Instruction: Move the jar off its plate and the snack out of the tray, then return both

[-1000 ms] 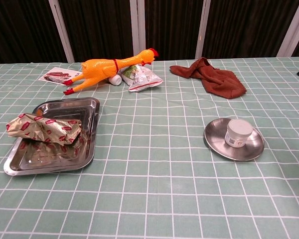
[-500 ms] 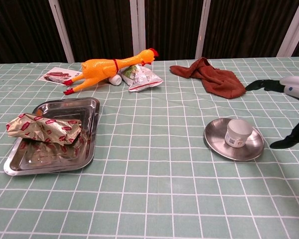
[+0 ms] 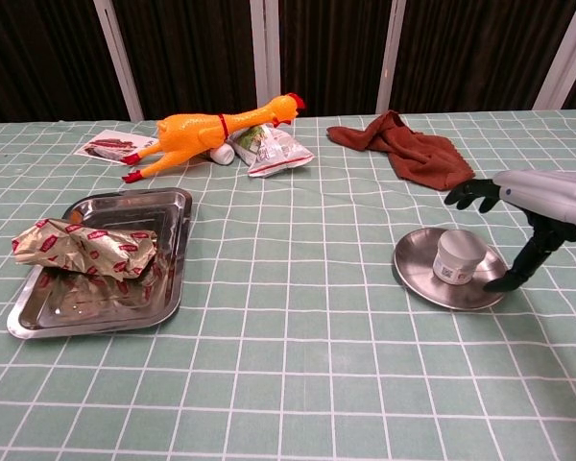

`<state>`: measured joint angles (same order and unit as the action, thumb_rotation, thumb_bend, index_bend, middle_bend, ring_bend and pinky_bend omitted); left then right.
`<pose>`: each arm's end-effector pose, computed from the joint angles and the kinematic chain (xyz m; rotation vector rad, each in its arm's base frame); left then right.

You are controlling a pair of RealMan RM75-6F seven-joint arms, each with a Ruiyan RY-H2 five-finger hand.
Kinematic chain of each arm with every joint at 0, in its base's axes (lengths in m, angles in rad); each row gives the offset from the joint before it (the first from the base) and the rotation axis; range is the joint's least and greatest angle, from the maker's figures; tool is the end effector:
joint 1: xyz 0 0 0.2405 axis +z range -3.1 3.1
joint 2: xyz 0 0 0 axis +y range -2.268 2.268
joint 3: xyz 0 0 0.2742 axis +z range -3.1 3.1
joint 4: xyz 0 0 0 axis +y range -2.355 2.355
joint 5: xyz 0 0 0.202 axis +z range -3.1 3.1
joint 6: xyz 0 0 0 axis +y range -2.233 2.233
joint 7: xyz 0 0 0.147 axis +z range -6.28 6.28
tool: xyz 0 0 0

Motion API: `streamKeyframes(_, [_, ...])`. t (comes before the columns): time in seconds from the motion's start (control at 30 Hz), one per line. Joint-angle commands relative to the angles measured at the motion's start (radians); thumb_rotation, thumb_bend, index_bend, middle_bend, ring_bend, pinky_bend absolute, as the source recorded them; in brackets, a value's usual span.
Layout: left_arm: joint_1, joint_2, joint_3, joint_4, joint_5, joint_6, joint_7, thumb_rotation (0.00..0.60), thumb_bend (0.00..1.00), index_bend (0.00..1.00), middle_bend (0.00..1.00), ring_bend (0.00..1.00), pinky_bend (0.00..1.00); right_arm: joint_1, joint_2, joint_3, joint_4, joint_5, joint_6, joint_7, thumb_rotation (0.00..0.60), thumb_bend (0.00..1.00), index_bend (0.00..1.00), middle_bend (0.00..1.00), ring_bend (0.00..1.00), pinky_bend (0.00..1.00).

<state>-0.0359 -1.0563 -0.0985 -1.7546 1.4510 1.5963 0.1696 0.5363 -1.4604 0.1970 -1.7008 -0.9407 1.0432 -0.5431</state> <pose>-0.3060 0.1758 0.2070 -1.2619 -0.7743 -0.8670 -0.2118 -0.3075 0.0187 1.6848 -1.1227 0.7535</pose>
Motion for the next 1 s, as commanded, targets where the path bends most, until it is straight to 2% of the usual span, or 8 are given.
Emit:
streamKeyframes(0.03, [0.0,-0.001,-0.001,0.0,0.0,0.001,0.001,0.6,0.11,0.22,0.01,0.0,0.03,0.013,-0.015,0.0,0.022,0.007,0.0,0.004,0.6,0.09,0.2,0.22,0.23,0.0])
streamKeyframes(0.47, [0.002,-0.007,-0.006,0.0,-0.007,0.007,0.007,0.6,0.11,0.22,0.01,0.0,0.03,0.083,-0.068,0.003,0.095,0.063,-0.024,-0.035,0.6,0.09,0.25,0.31,0.32,0.0])
streamKeyframes(0.7, [0.001,-0.009,-0.011,-0.001,-0.016,0.007,0.009,0.6,0.11,0.22,0.01,0.0,0.04,0.107,-0.109,0.005,0.149,0.082,0.0,-0.054,0.6,0.09,0.28,0.35,0.36,0.0])
streamKeyframes(1.0, [0.002,-0.012,-0.013,-0.001,-0.018,0.01,0.013,0.6,0.11,0.22,0.01,0.0,0.04,0.117,-0.115,-0.001,0.177,0.09,0.018,-0.063,0.6,0.09,0.36,0.42,0.43,0.01])
